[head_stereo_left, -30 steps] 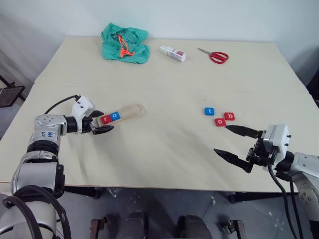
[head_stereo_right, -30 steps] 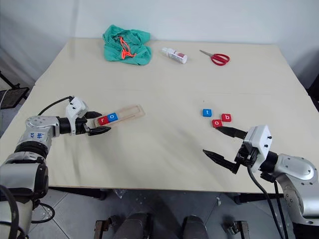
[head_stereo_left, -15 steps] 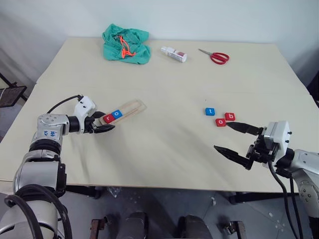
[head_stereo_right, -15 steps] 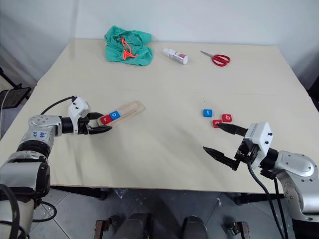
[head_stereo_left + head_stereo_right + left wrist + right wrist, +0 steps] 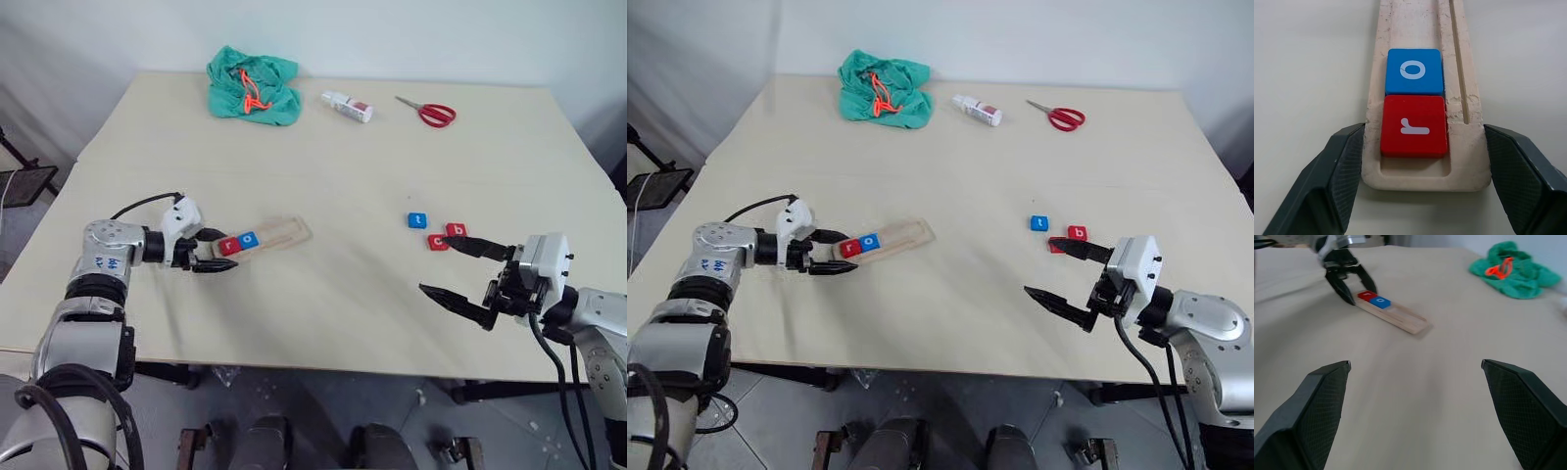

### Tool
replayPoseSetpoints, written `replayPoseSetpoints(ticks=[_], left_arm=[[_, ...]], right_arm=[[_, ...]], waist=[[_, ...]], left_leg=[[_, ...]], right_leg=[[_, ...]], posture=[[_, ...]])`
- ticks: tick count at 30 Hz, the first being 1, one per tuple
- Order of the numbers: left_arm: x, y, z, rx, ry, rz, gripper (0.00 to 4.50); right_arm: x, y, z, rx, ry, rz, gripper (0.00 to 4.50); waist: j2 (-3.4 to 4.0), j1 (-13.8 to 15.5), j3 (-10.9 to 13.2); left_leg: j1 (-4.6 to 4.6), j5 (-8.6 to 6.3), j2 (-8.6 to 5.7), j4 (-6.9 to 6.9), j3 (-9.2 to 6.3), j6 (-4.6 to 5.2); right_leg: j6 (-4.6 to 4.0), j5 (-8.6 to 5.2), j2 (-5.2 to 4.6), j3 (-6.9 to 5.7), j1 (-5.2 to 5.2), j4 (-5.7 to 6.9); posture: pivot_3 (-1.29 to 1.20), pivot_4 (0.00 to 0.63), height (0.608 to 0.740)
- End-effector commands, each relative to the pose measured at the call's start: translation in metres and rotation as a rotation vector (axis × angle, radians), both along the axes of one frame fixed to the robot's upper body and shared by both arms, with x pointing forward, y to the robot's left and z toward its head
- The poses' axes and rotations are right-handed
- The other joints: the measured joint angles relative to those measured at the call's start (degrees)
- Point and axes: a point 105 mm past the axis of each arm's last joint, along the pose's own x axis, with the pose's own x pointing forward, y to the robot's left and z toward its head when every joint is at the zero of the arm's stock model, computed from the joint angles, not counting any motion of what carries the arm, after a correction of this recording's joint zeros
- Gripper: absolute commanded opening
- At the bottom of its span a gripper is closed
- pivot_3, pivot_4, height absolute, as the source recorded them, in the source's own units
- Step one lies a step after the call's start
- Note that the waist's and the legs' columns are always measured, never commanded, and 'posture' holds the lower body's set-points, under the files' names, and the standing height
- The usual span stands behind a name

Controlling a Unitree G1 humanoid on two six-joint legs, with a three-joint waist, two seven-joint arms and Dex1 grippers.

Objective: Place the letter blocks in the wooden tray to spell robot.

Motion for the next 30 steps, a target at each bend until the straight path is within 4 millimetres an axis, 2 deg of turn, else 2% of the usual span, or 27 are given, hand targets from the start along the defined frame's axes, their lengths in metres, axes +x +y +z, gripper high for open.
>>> replayPoseSetpoints(ticks=[1, 9, 12, 16, 21, 25, 30], left_arm=[[-0.006, -0.022, 0.0, 0.019, -0.034, -0.117, 3.4], [-0.015, -0.071, -0.001, 0.004, -0.097, -0.221, 3.4], [-0.028, -0.111, -0.003, -0.025, -0.117, -0.305, 3.4], [-0.037, -0.136, -0.004, -0.038, -0.134, -0.339, 3.4], [-0.044, -0.149, -0.007, -0.034, -0.126, -0.343, 3.4], [-0.054, -0.149, -0.017, 0.041, -0.112, -0.383, 3.4], [-0.065, -0.149, -0.02, 0.058, -0.075, -0.392, 3.4]], right_arm=[[-0.009, -0.004, 0.0, -0.032, 0.026, 0.065, 4.5], [-0.019, -0.009, -0.015, -0.097, 0.109, 0.159, 4.5], [-0.018, -0.012, -0.021, -0.1, 0.126, 0.165, 4.5], [-0.015, -0.013, -0.023, -0.088, 0.118, 0.139, 4.5], [-0.015, -0.012, -0.024, -0.078, 0.115, 0.119, 4.5], [-0.017, -0.014, -0.025, -0.078, 0.114, 0.094, 4.5], [-0.017, -0.015, -0.025, -0.073, 0.109, 0.074, 4.5]], waist=[[-0.01, 0.01, 0.0], [-0.02, -0.04, 0.01], [-0.02, 0.05, 0.01], [-0.03, 0.12, 0.01], [-0.02, 0.03, 0.01], [-0.02, 0.1, 0.01], [-0.01, 0.1, 0.01]], left_leg=[[-0.01, 0.0, -0.02, 0.01, 0.0, 0.01], [-0.06, -0.01, 0.02, 0.08, -0.01, 0.03], [-0.07, -0.02, 0.04, 0.08, -0.02, 0.03], [-0.24, -0.02, 0.03, 0.18, -0.04, 0.05], [-0.23, -0.01, 0.07, 0.16, -0.03, 0.05], [-0.23, -0.02, 0.06, 0.17, -0.03, 0.05], [-0.22, -0.02, 0.06, 0.17, -0.04, 0.05]], right_leg=[[0.0, 0.0, -0.01, 0.0, 0.01, 0.0], [0.0, 0.0, 0.0, -0.01, 0.03, -0.06], [0.0, 0.0, 0.01, 0.01, 0.07, -0.17], [0.0, 0.0, 0.05, -0.01, 0.1, -0.38], [0.0, 0.0, 0.08, -0.01, 0.1, -0.42], [0.0, 0.0, 0.08, -0.01, 0.11, -0.44], [0.0, 0.0, 0.07, 0.04, 0.13, -0.46]], posture=[[0.0, 0.15, 0.74], [0.0, 0.15, 0.74], [0.0, 0.15, 0.74], [0.0, 0.15, 0.74], [0.0, 0.15, 0.74], [0.0, 0.15, 0.74], [0.0, 0.15, 0.74]])
